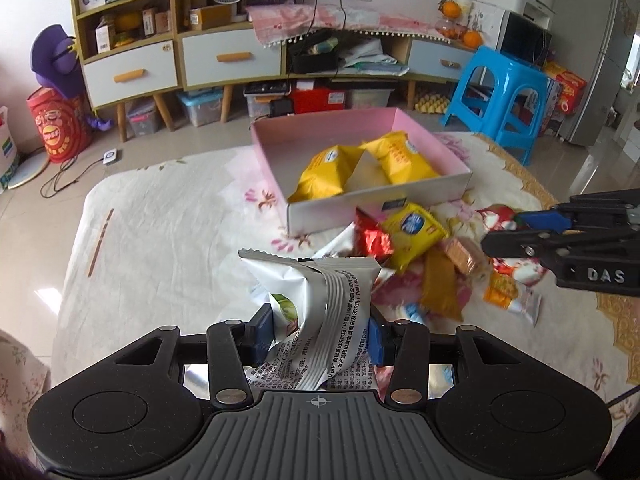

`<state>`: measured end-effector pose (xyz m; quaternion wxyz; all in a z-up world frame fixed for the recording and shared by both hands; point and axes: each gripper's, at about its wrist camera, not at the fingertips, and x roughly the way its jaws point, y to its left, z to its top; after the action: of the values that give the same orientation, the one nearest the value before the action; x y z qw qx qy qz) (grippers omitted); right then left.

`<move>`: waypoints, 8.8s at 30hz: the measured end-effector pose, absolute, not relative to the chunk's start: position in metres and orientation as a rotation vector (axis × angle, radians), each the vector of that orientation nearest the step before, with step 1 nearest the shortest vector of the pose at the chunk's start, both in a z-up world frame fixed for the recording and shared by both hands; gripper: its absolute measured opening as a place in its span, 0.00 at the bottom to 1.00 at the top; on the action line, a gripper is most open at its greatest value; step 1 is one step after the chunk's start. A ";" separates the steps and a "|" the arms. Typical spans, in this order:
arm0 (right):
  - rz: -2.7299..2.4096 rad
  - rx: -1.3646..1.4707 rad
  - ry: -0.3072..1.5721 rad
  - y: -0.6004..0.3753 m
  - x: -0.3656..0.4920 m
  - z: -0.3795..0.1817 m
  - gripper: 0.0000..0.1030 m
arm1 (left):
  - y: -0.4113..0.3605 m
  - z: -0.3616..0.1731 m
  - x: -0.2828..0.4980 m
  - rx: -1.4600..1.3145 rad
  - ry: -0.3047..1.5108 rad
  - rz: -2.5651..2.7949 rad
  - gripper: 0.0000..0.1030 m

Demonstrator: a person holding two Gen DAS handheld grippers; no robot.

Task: Organize snacks
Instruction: 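Carry the white wrapper and red pack into the pink box with both tools, then open both grippers to release the packs inside the box, then withdraw both tools from the box toward the remaining snacks, then close the left gripper on the white stick pack while the right closes on the lotus biscuit pack, then carry the white stick pack and lotus biscuit pack over the pink box with both tools, then open both grippers to drop the two packs into the box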

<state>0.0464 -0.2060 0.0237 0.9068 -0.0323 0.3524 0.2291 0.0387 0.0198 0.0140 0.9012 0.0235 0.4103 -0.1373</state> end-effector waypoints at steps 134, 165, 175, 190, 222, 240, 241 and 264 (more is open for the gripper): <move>0.228 -0.111 1.029 -0.262 0.048 -0.052 0.92 | -0.062 -0.047 -0.008 0.082 0.940 -0.535 0.90; 0.275 -0.121 1.003 -0.259 0.059 -0.067 0.63 | -0.056 -0.067 0.029 -0.042 0.957 -0.372 0.24; 0.310 -0.135 1.004 -0.250 0.057 -0.061 0.31 | -0.048 -0.062 0.023 -0.062 0.978 -0.386 0.17; 0.354 0.002 1.015 -0.254 0.048 -0.038 0.31 | -0.028 -0.045 0.002 -0.104 0.976 -0.444 0.15; 0.356 0.222 0.867 -0.268 0.080 0.026 0.31 | -0.025 0.023 0.034 -0.222 0.779 -0.421 0.14; 0.304 0.347 0.852 -0.265 0.136 0.022 0.31 | -0.008 0.019 0.113 -0.271 0.773 -0.263 0.14; 0.301 0.353 0.850 -0.265 0.141 0.021 0.31 | -0.007 0.018 0.120 -0.277 0.775 -0.255 0.14; 0.217 0.415 0.829 -0.258 0.254 -0.016 0.31 | -0.045 -0.024 0.242 -0.231 0.772 -0.149 0.15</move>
<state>0.2538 -0.2583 -0.0160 0.8888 0.1997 0.3990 0.1047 0.2416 -0.0452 -0.0239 0.9171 -0.1125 0.3755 -0.0724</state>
